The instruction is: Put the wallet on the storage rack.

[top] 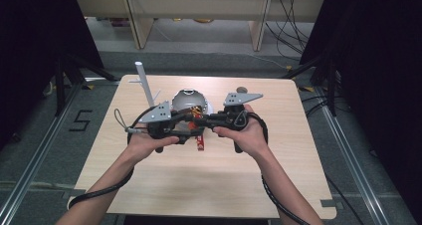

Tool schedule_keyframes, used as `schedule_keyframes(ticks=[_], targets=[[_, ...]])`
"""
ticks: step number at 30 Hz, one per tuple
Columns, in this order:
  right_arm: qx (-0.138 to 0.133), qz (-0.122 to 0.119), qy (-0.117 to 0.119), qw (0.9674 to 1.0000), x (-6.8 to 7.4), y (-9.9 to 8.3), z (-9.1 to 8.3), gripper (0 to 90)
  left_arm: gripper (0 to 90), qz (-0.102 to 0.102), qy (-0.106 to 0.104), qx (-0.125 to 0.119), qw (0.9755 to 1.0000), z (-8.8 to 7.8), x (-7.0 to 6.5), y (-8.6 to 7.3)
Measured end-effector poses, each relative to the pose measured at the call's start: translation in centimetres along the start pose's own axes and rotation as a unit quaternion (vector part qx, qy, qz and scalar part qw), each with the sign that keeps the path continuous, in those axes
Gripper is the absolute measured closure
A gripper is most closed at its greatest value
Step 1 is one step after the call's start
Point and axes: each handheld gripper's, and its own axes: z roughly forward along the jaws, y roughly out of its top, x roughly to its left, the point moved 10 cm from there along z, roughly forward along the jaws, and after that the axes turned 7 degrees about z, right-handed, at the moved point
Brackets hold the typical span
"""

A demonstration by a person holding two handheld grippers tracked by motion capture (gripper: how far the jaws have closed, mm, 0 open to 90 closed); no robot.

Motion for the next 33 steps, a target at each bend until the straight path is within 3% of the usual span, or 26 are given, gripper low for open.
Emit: schedule_keyframes(ticks=[3, 4, 6, 8, 11, 15, 16, 17, 18, 20, 22, 24, 27, 31, 33], targets=[[0.002, 0.003, -0.004, 1.0000, 0.0, -0.2, 0.1, 82.2, 53.0, -0.002, -0.007, 0.003, 1.0000, 0.1, 0.0, -0.1], [0.002, 0.003, -0.006, 1.0000, -0.2, -0.2, 0.1, 82.1, 63.0, -0.003, -0.006, 0.002, 1.0000, 0.1, -0.1, -0.1], [-0.001, 0.003, -0.006, 1.0000, -0.3, -0.2, 0.1, 82.2, 64.7, -0.002, -0.004, 0.007, 1.0000, 0.2, -0.2, -0.1], [0.006, 0.020, -0.011, 0.9997, -0.2, -0.5, -0.1, 82.2, 65.3, -0.003, -0.005, 0.015, 0.9999, 0.1, -0.2, -0.2], [0.002, 0.014, -0.002, 0.9999, -0.2, -0.4, 0.1, 82.0, 66.6, -0.001, -0.005, 0.021, 0.9998, 0.0, -0.2, -0.2], [-0.001, 0.030, 0.010, 0.9995, -0.2, -0.2, 0.0, 81.0, 68.6, 0.006, -0.008, 0.027, 0.9996, -0.1, -0.2, -0.1], [-0.003, 0.037, 0.016, 0.9992, -0.1, -0.2, 0.0, 79.8, 72.5, 0.009, -0.002, 0.035, 0.9994, -0.3, 0.0, -0.3], [-0.004, 0.050, 0.022, 0.9985, -0.1, -0.1, -0.1, 71.0, 77.7, 0.006, -0.001, 0.038, 0.9992, -0.4, 0.2, -0.6], [-0.001, 0.061, 0.025, 0.9979, -0.1, 0.0, -0.4, 69.4, 79.0, -0.008, -0.005, 0.037, 0.9993, -0.6, 0.3, -0.9], [-0.005, 0.065, 0.007, 0.9978, -0.8, 0.5, -1.7, 72.6, 82.5, -0.018, -0.004, 0.042, 0.9989, -1.0, 0.3, -1.3], [-0.008, 0.057, 0.008, 0.9983, -1.0, 0.6, -1.8, 72.4, 83.1, -0.028, -0.007, 0.041, 0.9987, -1.2, 0.2, -1.4], [-0.002, 0.077, 0.008, 0.9970, -0.9, 0.3, -2.2, 71.1, 83.3, -0.025, 0.000, 0.046, 0.9986, -1.4, 0.4, -1.4], [-0.019, 0.071, 0.006, 0.9973, -1.3, 0.5, -2.8, 69.7, 83.7, -0.036, 0.003, 0.042, 0.9985, -1.7, 0.6, -1.3], [-0.020, 0.090, -0.011, 0.9957, -2.0, -0.6, -3.7, 68.8, 83.9, -0.052, 0.008, 0.032, 0.9981, -2.4, 1.1, -1.2], [-0.023, 0.083, -0.025, 0.9959, -2.6, -1.0, -4.1, 68.4, 83.9, -0.054, 0.013, 0.036, 0.9978, -2.7, 1.4, -1.4]])
